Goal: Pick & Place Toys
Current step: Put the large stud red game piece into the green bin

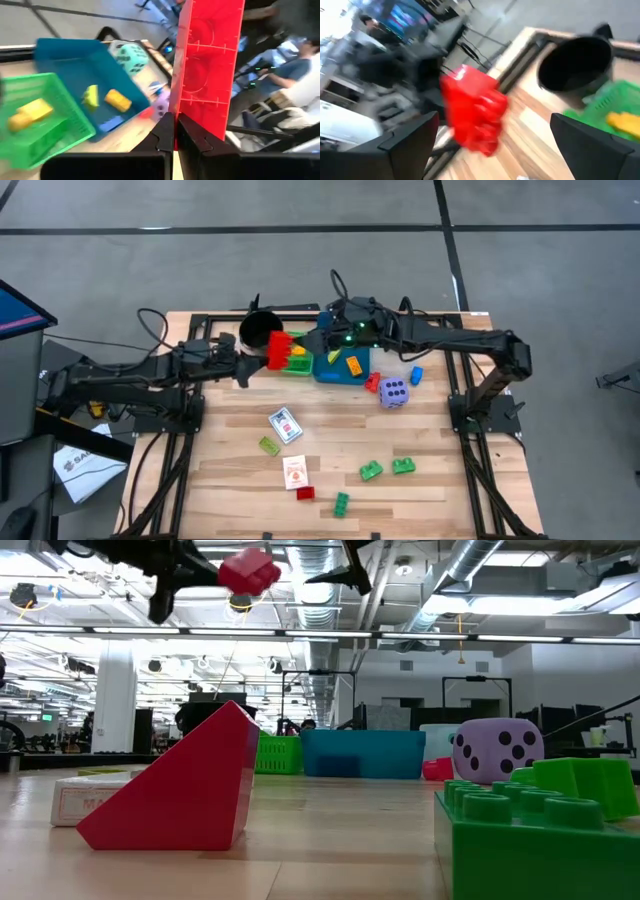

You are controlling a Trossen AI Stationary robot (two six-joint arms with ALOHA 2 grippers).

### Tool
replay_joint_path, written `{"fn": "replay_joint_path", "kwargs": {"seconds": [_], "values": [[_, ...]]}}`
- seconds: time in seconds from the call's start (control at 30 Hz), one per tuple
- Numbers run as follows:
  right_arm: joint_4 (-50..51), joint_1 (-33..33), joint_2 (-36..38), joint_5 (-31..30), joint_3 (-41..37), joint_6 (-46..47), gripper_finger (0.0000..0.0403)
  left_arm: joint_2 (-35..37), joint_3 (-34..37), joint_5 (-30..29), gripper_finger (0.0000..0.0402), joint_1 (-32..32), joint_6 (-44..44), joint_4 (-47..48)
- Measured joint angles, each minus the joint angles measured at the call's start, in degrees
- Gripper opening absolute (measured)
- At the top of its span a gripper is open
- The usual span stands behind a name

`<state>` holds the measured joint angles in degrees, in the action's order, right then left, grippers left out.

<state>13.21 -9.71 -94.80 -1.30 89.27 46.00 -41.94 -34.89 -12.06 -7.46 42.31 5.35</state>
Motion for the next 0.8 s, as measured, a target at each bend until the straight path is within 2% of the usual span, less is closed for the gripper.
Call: {"fn": "replay_joint_path", "kwargs": {"seconds": [0.17,0.3,0.53,0.8], "values": [[-0.5,-0.5,1.5,0.2,0.0,-0.1,0.0377,0.3,0.0,0.0,0.0001,-2.1,0.0,3.4],[-0.5,-0.6,3.2,1.5,0.0,-0.9,0.0377,-2.4,0.0,0.2,0.0001,-4.3,0.0,3.3],[-0.4,-0.1,4.3,1.5,0.0,-1.4,0.0377,-12.3,0.0,9.8,0.0001,-9.6,0.4,-2.2],[-0.2,2.3,3.7,1.7,0.0,-1.0,0.0377,-23.4,0.0,13.5,0.0001,-14.9,0.1,-8.9]]}}
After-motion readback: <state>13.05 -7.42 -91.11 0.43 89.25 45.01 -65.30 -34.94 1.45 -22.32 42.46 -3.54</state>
